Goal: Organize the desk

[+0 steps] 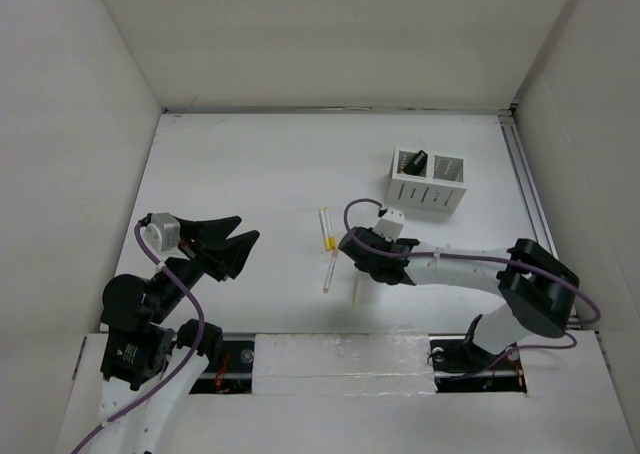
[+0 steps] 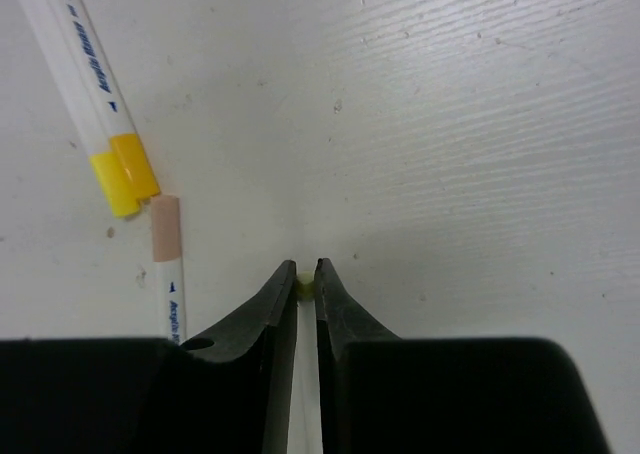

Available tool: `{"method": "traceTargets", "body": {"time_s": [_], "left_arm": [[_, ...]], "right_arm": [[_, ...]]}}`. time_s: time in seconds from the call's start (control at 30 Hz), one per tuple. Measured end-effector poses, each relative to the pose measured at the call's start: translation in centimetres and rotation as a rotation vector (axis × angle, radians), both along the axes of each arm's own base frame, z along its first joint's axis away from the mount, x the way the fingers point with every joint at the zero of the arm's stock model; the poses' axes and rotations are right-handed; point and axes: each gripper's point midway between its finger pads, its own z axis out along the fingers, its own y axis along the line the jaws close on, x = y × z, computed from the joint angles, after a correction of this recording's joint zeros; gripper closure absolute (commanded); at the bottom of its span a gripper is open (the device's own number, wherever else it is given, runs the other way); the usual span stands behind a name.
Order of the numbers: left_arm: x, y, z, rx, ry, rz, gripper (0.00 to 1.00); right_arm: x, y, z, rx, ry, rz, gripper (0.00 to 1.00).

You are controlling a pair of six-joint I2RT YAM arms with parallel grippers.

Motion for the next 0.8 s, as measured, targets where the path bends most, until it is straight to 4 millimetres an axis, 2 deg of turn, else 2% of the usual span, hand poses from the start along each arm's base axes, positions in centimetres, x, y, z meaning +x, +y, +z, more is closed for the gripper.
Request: {"method": "traceTargets", "body": {"time_s": [0.27,0.53,0.6,0.63,0.7,0.73,0.8], "left_arm": [[0.0,0.0,0.0,-0.001,-0.001,0.000,0.50],[0.0,0.0,0.1,-0.002,-0.006,0.000,0.50],[0.0,0.0,0.1,-0.002,-0.006,0.000,0.50],[0.0,0.0,0.1,-0.002,-0.006,0.000,0.50],[0.0,0.0,0.1,-0.002,-0.006,0.000,0.50],[0.0,0.0,0.1,-0.002,-0.006,0.000,0.50],[0.0,0.0,0.1,-0.002,-0.006,0.000,0.50]], "right_arm": [[1.0,-1.9,6.4,0.111,-0.162,-0.069,1.00],[4.0,-5.7,9.1,0.096,-0.231,-0.156,1.00],[4.3,-5.8,9.7,0.098,-0.238,-0.143,0.96],[4.4,-5.6,9.9,0.106,-0.234,-0.130,0.87],[4.4,-5.2,9.8,0.110,-0.220,-0.107,0.83],[4.3,-5.0,9.4,0.104,-0.208,-0.100,0.72],[4.0,-4.4,7.9,0.081,-0.169,-0.082,0.61]]}}
